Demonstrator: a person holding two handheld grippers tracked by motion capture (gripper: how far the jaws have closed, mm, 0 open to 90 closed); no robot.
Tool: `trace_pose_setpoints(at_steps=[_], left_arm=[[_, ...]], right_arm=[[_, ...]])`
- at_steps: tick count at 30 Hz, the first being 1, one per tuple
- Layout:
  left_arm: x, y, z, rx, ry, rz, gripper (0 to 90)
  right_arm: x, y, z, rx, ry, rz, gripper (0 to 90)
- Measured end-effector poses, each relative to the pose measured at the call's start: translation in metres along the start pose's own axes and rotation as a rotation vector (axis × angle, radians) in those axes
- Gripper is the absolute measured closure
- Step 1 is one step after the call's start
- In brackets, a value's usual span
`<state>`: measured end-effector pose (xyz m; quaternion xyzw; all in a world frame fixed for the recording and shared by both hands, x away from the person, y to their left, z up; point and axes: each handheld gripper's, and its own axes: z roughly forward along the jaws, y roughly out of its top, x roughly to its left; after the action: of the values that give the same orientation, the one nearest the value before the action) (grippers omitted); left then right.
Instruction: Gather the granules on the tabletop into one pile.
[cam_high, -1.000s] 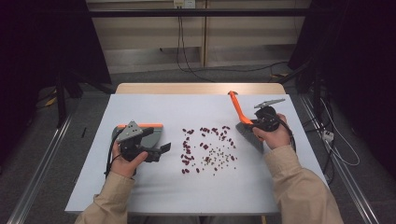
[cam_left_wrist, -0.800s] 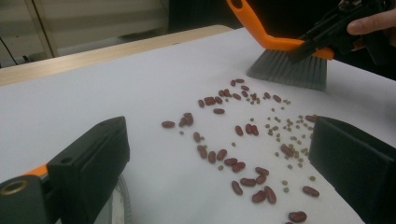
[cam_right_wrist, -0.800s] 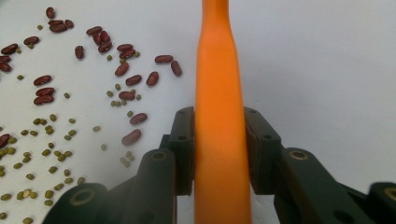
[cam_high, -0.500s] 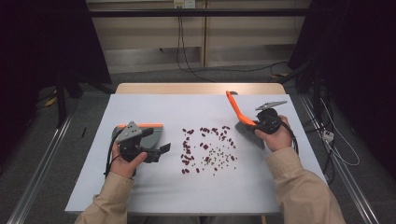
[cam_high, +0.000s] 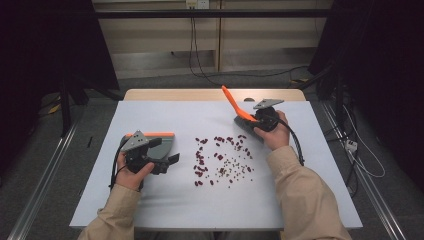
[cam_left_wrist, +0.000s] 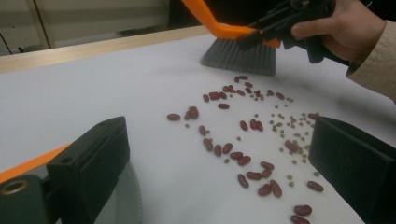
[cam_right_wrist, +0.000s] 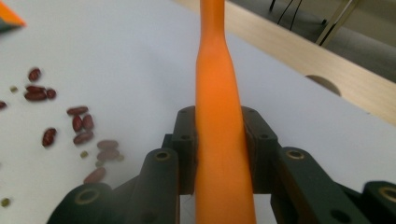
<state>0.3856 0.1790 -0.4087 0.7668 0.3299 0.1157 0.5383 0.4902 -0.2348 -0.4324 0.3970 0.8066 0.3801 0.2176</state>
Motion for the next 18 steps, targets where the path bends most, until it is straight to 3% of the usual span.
trace_pose_setpoints(at_steps=[2,4,6,8,14,18], left_arm=[[0.0007,-0.0002,-0.0011,0.002,0.004,0.000,5.3],[0.0008,0.0000,-0.0021,0.002,0.007,0.003,5.3],[0.0000,0.0002,-0.0021,0.000,0.011,0.004,5.3],[-0.0008,0.0003,-0.0016,0.002,0.010,0.008,5.3],[-0.0017,0.0009,-0.0009,0.003,0.011,0.014,5.4],[-0.0006,0.0001,-0.0009,0.002,0.013,0.008,5.4]], right_arm=[[0.0011,-0.0004,0.0014,-0.004,0.028,0.019,70.8],[0.0037,0.0019,-0.0001,0.029,0.020,0.013,70.6],[0.0063,0.0052,-0.0022,0.073,-0.024,0.017,70.4],[0.0064,0.0063,-0.0021,0.093,-0.021,0.022,69.7],[0.0069,0.0068,0.0003,0.096,0.003,0.042,70.6],[0.0088,0.0045,-0.0024,0.096,0.064,0.007,70.5]])
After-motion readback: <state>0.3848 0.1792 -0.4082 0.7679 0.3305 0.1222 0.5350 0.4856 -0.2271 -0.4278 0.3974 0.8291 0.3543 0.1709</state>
